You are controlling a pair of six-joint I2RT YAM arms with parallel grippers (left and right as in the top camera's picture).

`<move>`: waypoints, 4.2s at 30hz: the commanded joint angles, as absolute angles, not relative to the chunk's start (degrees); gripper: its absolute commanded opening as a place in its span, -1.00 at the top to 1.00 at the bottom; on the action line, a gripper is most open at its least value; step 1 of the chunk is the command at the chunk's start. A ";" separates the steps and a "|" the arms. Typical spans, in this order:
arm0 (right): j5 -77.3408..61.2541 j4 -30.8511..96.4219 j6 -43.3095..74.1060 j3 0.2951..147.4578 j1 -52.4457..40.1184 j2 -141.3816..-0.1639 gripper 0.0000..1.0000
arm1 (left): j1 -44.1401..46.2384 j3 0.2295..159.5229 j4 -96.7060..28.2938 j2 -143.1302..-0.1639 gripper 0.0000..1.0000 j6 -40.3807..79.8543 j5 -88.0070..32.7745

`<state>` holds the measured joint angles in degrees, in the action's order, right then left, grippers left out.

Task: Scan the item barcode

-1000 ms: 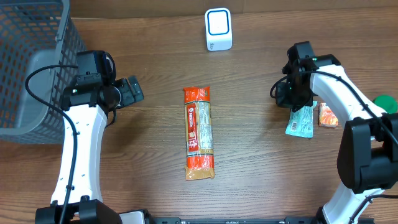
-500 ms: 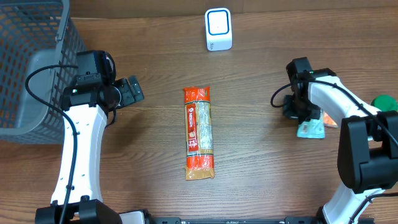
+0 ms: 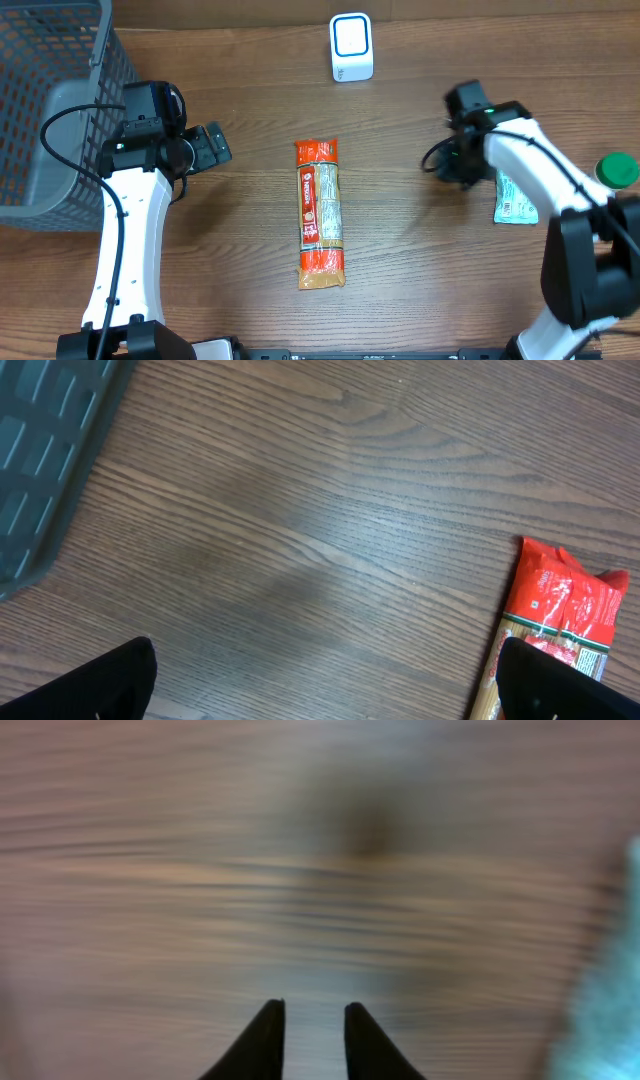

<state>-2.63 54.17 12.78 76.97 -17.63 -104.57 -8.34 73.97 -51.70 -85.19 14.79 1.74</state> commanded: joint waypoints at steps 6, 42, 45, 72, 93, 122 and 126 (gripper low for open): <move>-14.55 42.50 22.22 79.20 -34.81 -101.51 0.32 | -8.23 74.24 -51.68 -85.17 -0.99 14.13 1.50; 17.74 30.26 28.77 78.65 -56.55 -115.00 0.34 | -8.23 74.24 -51.68 -85.17 -1.00 14.13 1.50; 17.74 29.56 28.80 77.73 -56.55 -115.20 0.34 | -8.23 74.24 -51.68 -85.17 -0.99 14.13 1.50; 33.98 37.47 25.23 79.53 -56.42 -105.32 0.93 | -8.23 74.24 -51.68 -85.17 -0.99 14.13 1.50; 41.01 47.27 19.66 66.96 -35.92 -105.10 0.93 | -8.23 74.24 -51.68 -85.17 -0.99 14.13 1.50; 30.70 42.26 21.45 63.07 -30.68 -102.87 0.28 | -8.23 74.24 -51.66 -85.17 -1.00 14.13 1.50; 22.46 46.33 21.15 64.75 -27.09 -98.37 0.28 | -8.23 74.24 -51.66 -85.17 -1.00 14.13 1.50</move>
